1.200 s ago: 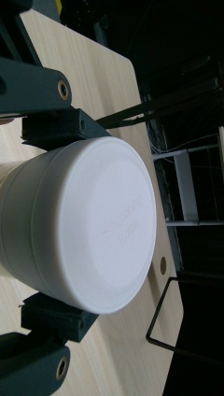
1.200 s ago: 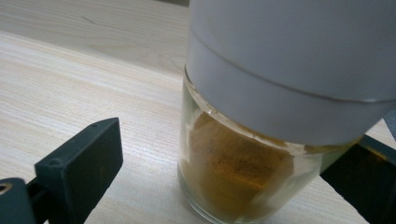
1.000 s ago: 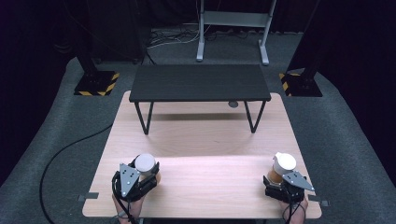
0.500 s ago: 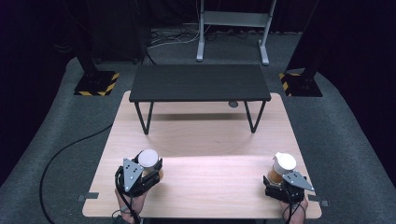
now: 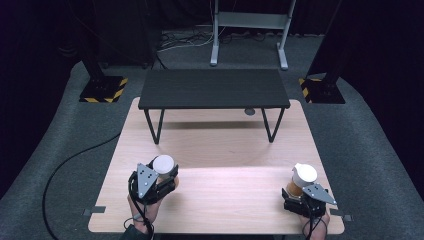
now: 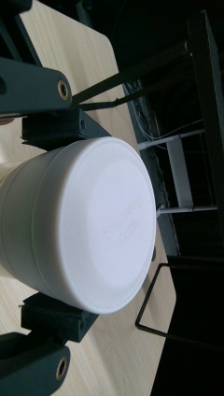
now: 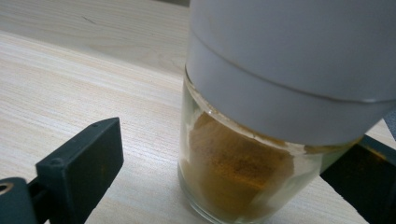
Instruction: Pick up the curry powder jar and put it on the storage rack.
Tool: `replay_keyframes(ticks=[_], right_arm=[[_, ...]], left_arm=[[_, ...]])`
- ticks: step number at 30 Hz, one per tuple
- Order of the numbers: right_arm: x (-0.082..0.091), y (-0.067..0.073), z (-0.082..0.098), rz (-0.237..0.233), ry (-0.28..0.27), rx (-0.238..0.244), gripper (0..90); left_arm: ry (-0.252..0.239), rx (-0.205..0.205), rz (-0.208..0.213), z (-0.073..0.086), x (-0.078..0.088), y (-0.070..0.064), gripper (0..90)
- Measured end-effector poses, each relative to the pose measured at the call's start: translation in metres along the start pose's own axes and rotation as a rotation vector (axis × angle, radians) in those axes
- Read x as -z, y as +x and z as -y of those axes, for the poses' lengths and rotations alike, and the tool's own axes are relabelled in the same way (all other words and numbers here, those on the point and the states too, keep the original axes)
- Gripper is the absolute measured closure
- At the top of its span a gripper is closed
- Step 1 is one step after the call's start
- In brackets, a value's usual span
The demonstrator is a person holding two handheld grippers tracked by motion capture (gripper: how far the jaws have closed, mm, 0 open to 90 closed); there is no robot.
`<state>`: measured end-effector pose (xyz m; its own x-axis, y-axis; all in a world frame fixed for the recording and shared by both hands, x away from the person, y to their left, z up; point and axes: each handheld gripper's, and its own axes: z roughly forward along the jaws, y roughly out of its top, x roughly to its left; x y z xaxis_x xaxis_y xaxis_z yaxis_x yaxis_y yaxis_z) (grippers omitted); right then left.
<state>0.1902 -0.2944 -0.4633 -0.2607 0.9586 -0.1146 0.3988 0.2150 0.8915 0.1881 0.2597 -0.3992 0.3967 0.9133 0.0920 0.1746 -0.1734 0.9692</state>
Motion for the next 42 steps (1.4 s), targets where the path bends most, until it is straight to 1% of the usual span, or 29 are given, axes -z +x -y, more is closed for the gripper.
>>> replay_keyframes(ticks=[7,10,15,20,32,38,41,42], right_arm=[[0.0,0.0,0.0,0.0,-0.001,0.0,1.5],[0.0,0.0,0.0,0.0,0.0,0.0,1.5],[0.0,0.0,0.0,-0.001,0.0,0.0,1.6],[0.0,0.0,0.0,0.0,0.001,0.0,1.6],[0.0,0.0,0.0,0.001,0.002,0.001,1.7],[0.0,0.0,0.0,0.002,0.002,0.001,1.8],[0.0,0.0,-0.001,0.001,0.003,0.001,1.8],[0.0,0.001,-0.001,0.002,0.003,0.001,1.8]], left_arm=[[0.004,-0.004,0.006,-0.002,-0.005,0.001,33.7],[0.002,0.004,0.013,-0.003,-0.008,0.002,33.7],[0.004,0.002,0.017,-0.004,-0.011,0.003,33.7],[0.014,0.002,0.026,-0.007,-0.016,0.004,33.7],[0.006,-0.009,0.022,-0.013,-0.022,0.007,33.7],[0.01,-0.011,0.03,-0.016,-0.029,0.009,33.7],[0.011,-0.009,0.031,-0.017,-0.031,0.01,33.7],[0.011,-0.002,0.036,-0.018,-0.033,0.011,33.7]])
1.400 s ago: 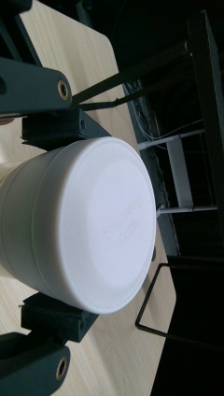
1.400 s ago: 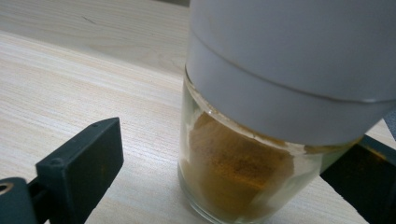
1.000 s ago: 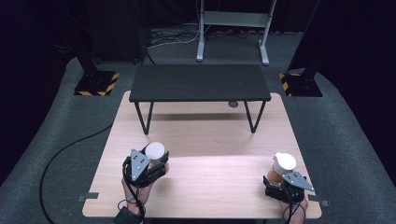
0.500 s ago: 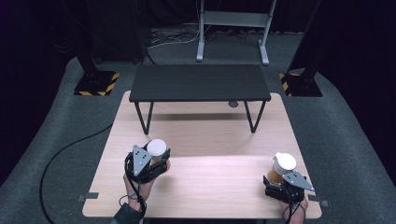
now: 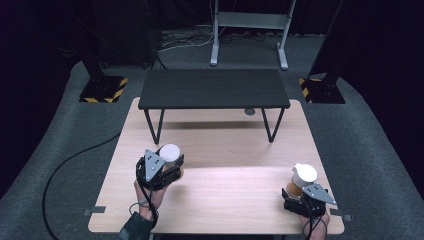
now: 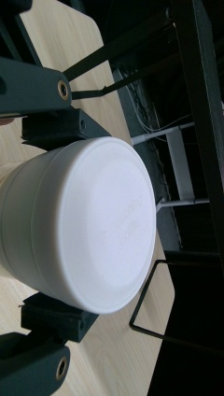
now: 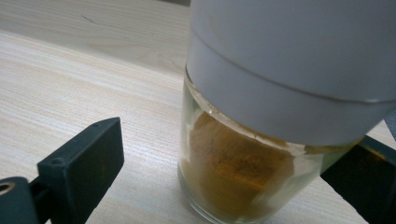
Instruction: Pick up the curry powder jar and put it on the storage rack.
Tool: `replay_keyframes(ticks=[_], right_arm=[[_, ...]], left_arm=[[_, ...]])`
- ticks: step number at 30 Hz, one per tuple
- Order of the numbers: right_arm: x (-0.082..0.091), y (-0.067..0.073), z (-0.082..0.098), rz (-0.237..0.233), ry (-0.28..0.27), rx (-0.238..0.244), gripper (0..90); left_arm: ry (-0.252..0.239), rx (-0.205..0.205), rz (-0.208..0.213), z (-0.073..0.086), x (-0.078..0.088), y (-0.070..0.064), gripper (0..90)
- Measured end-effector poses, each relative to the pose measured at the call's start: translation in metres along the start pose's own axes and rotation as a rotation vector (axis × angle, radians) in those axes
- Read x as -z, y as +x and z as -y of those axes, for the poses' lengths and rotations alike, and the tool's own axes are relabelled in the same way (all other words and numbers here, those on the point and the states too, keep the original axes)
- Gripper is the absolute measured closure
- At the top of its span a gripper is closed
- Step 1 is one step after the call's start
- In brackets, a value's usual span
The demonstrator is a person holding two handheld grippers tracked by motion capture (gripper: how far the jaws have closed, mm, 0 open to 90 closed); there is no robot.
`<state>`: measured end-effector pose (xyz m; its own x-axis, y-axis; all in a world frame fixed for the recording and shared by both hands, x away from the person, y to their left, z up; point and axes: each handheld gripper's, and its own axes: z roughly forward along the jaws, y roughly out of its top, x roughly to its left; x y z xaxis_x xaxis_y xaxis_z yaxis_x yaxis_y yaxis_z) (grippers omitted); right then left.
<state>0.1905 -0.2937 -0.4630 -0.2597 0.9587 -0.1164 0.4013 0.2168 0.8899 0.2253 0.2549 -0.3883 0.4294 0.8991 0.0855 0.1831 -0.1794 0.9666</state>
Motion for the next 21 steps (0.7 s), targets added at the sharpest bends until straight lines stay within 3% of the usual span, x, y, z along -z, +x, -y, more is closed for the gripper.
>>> replay_keyframes(ticks=[21], right_arm=[[0.0,0.001,-0.001,0.003,0.004,0.004,1.9]], left_arm=[[-0.002,0.011,0.031,-0.009,-0.013,0.008,33.7]])
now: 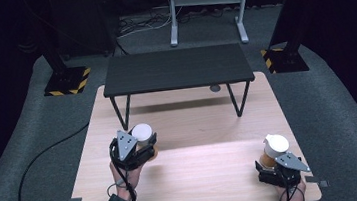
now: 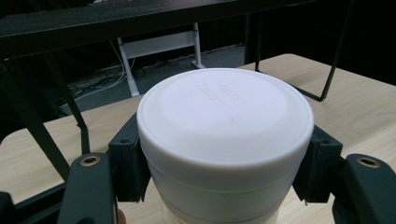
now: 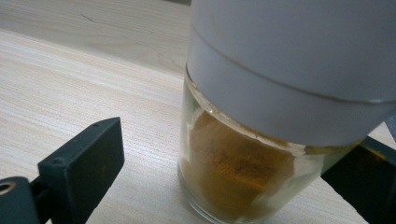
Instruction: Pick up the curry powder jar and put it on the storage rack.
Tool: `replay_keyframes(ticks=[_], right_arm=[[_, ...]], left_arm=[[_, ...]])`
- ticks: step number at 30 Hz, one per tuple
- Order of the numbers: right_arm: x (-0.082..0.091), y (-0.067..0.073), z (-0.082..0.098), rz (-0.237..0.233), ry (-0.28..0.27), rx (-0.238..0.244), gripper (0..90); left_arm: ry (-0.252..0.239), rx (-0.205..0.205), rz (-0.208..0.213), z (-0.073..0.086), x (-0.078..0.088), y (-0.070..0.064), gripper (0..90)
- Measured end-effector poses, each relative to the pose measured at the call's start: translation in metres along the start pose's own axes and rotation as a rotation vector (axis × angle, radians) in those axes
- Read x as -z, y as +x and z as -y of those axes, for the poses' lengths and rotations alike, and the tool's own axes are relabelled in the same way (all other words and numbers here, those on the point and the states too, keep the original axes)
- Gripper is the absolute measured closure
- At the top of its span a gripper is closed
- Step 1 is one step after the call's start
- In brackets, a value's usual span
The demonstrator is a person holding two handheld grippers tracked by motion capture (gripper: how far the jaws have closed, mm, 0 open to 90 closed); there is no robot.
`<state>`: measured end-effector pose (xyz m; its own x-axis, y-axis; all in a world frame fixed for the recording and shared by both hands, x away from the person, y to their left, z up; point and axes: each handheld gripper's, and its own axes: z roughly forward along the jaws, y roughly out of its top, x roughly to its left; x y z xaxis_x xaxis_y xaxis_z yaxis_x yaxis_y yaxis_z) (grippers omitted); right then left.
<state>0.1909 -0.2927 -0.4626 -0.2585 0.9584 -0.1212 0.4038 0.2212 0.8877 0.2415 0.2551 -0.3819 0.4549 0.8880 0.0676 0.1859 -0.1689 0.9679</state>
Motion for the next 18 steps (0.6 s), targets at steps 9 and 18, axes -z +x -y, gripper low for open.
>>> replay_keyframes(ticks=[9,18], right_arm=[[0.0,0.0,0.0,0.0,0.001,0.001,1.9],[0.0,0.0,0.0,0.001,0.003,0.003,1.8]], left_arm=[[0.004,-0.004,0.013,-0.005,-0.006,0.003,33.7],[0.008,-0.01,0.02,-0.01,-0.012,0.005,33.7]])
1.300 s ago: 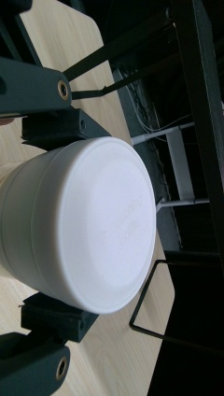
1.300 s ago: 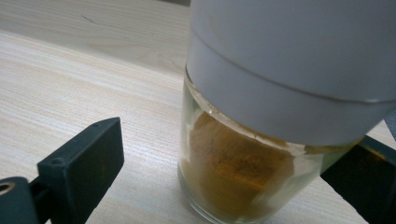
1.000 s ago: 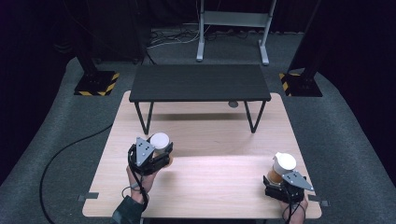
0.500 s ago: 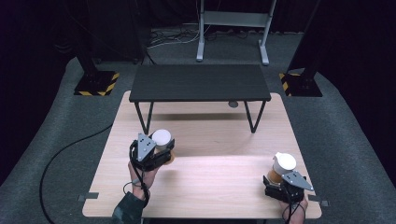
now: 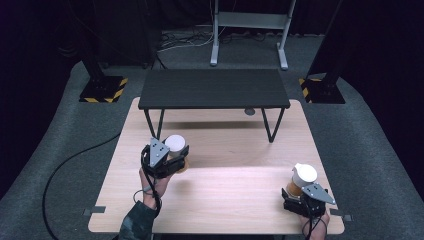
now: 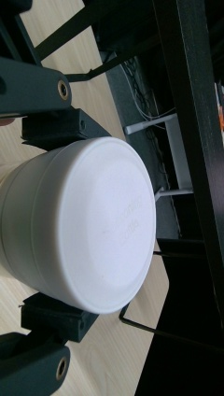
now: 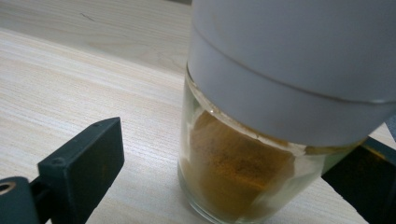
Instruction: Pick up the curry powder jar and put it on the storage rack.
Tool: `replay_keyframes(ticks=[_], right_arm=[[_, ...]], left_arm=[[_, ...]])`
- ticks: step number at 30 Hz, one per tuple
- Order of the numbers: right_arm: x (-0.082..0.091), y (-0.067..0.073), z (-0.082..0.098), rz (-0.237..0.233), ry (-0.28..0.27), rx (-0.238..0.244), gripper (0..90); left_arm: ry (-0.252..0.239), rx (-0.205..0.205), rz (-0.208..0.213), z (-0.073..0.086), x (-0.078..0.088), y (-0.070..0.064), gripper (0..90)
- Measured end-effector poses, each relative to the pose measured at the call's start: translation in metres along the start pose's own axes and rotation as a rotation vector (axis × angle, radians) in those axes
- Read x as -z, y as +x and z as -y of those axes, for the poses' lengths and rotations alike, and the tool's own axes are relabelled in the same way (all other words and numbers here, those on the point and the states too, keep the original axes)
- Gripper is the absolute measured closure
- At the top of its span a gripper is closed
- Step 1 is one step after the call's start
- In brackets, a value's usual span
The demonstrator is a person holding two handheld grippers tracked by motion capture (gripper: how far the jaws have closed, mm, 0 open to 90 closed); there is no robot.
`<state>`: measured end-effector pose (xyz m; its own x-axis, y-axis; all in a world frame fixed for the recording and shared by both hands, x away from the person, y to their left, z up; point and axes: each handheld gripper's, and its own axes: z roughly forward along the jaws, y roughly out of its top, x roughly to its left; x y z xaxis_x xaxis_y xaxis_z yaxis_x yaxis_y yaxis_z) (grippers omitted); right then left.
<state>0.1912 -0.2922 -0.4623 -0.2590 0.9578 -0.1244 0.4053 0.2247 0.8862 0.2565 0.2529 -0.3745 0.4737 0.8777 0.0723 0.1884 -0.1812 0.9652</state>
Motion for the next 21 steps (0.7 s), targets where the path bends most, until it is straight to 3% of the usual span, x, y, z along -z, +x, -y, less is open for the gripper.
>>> replay_keyframes(ticks=[21], right_arm=[[0.0,0.001,0.0,0.001,0.001,0.006,2.0]], left_arm=[[-0.014,-0.01,0.015,-0.013,-0.01,0.005,33.7]])
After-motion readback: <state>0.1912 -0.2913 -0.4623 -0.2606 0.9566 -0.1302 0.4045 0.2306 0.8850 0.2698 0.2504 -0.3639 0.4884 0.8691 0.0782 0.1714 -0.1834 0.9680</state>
